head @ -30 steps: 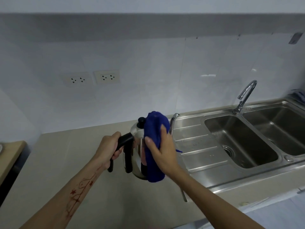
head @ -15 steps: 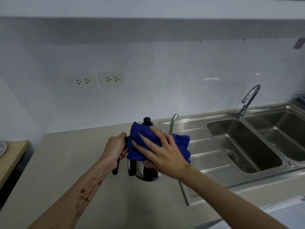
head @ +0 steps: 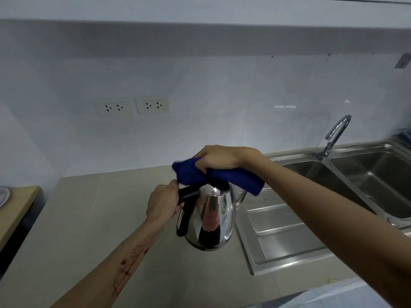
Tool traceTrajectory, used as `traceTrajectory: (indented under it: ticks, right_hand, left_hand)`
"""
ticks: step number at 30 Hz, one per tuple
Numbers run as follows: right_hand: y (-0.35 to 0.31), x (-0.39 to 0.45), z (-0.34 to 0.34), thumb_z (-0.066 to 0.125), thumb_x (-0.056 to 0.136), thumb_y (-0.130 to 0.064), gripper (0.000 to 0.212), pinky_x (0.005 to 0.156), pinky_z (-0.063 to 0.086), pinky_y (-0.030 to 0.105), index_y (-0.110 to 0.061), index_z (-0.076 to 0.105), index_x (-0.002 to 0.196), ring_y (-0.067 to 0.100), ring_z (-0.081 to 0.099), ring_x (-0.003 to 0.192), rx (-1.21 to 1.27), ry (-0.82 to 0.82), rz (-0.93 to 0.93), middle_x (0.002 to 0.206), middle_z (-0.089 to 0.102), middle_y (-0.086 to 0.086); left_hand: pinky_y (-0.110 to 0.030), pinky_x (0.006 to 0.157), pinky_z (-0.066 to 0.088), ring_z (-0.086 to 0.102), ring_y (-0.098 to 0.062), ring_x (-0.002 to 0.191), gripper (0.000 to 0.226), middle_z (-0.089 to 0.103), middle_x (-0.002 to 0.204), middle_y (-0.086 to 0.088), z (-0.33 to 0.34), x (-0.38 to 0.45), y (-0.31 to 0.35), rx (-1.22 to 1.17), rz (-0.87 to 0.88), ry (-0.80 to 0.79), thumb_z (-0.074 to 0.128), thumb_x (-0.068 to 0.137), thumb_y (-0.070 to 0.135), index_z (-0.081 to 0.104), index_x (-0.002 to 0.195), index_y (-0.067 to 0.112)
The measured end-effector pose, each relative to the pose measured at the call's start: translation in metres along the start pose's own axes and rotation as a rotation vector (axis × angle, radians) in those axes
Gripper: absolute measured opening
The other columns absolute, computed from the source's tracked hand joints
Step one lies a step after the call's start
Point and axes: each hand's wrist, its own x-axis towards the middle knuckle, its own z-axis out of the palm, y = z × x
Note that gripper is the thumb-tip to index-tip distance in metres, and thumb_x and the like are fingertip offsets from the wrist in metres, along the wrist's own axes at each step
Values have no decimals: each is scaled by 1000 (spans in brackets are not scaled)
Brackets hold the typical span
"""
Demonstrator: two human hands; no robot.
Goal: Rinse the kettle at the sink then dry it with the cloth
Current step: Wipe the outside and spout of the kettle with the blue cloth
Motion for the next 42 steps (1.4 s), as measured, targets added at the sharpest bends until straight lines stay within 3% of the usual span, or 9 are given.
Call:
traceTrajectory:
  ticks: [5,10,13,19,23,26,34,39,42]
  right_hand:
    - [17,8,39,40,88,-32,30,63,36,34,-19,44,61,19,47,60,271,571,-2,61,53,0]
    - [34,2,116,51,82,-35,40,93,41,40,-21,63,117,27,54,112,-159,1231,-184,113,65,3]
    - [56,5,161,59,81,-42,65,110,25,50,-32,44,143,37,31,139,-628,1201,-312,147,42,2]
    - [136,-14,197,59,87,-52,46,122,2,52,-42,50,130,30,9,151,-1123,854,-705,165,5,-3]
    - [140,-21,163,22,99,-56,59,114,23,55,-30,22,151,31,23,146,-475,1056,-562,158,23,1]
    - [101,-20,137,29,97,-57,53,96,42,46,-18,38,133,12,44,115,75,1076,-459,128,44,0]
    - [93,-15,188,42,85,-34,42,97,45,55,-29,38,127,33,47,119,166,1004,-230,127,45,-7]
    - [109,-19,195,41,88,-22,48,90,41,28,-50,32,125,19,49,101,319,959,-133,108,42,-23]
    - [127,-10,224,44,87,-17,48,90,46,41,-27,41,134,23,50,103,229,1011,65,110,53,-3]
  left_hand:
    - [-22,42,26,39,-14,32,32,50,42,-5,-3,5,0,-106,-46,-45,45,88,22,53,61,7]
    - [-18,35,20,31,-11,32,34,45,44,-5,-11,9,1,-202,-93,-164,43,92,20,51,61,9]
    - [-19,35,20,30,-10,30,36,41,39,1,-12,17,2,-332,-153,-244,42,96,22,45,60,14]
    - [-21,35,17,20,-12,28,51,31,35,-1,-32,26,15,-199,-116,-361,35,93,22,42,43,13]
    - [-22,37,17,18,-11,27,57,28,34,1,-45,28,20,-190,-127,-418,31,93,22,40,37,17]
    - [-24,39,16,18,-11,27,58,27,33,1,-44,29,26,-183,-116,-423,32,94,23,39,37,16]
    - [-23,38,19,19,-11,28,49,29,36,0,-55,31,16,-189,-105,-328,32,93,22,39,46,13]
    - [-22,36,20,22,-11,29,42,33,36,0,-63,29,-4,-220,-118,-195,36,91,20,41,50,10]
    - [-23,37,21,26,-11,31,38,38,38,0,-65,25,-14,-224,-86,-100,40,88,18,45,52,9]
